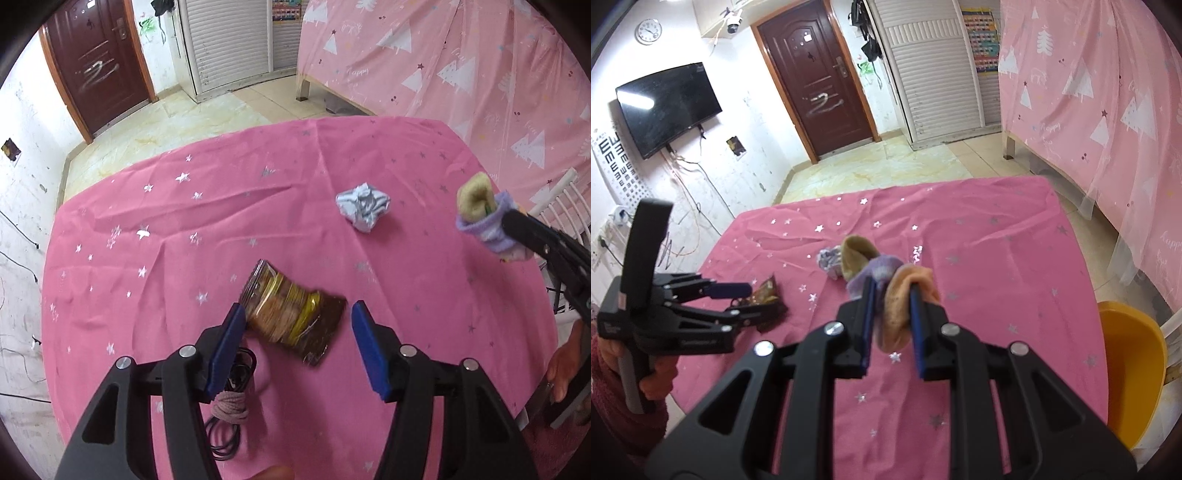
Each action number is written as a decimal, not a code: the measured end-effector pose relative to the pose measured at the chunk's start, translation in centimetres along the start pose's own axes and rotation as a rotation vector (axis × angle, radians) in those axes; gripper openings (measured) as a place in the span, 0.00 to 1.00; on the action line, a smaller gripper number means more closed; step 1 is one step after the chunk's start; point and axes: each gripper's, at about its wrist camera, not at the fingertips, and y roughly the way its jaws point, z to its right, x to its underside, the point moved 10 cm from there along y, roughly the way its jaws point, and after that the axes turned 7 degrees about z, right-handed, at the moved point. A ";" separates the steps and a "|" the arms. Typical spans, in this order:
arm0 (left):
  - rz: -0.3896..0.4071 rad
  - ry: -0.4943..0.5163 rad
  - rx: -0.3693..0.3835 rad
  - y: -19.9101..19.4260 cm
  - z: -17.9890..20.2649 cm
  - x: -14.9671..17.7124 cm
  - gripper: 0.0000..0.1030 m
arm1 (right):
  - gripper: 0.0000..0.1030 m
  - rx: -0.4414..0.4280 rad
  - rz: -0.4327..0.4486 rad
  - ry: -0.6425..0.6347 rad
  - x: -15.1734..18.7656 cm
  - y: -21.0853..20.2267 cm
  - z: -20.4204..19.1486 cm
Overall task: Collect trash
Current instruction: 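Reach the left tool toward the brown snack packet while the right tool holds the sock, then grasp the brown snack packet with the left tool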
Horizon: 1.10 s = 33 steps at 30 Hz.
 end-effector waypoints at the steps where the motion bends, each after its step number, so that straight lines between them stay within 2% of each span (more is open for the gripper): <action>1: -0.006 -0.002 -0.003 -0.1 0.0 0.2 0.53 | 0.16 -0.001 0.000 0.002 0.0 0.0 0.1; 7: -0.006 0.008 -0.033 0.6 0.2 -0.1 0.53 | 0.16 -0.003 -0.001 0.005 0.2 0.1 0.0; 16: -0.009 0.064 -0.031 2.4 1.0 -0.8 0.55 | 0.16 0.009 0.015 0.012 0.3 -0.3 0.6; 20: 0.013 0.096 -0.015 1.8 2.1 -0.3 0.42 | 0.16 0.011 0.014 0.016 0.4 -0.4 0.7; 24: 0.017 0.108 -0.009 1.4 3.0 0.0 0.35 | 0.16 0.009 0.018 0.022 0.4 -0.6 0.9; 28: 0.025 0.088 0.005 1.0 3.6 0.1 0.33 | 0.16 0.015 0.024 0.025 0.2 -1.0 1.3; 33: 0.064 0.113 0.012 -0.6 5.1 -0.8 0.33 | 0.16 0.028 0.050 0.035 -0.2 -2.2 2.4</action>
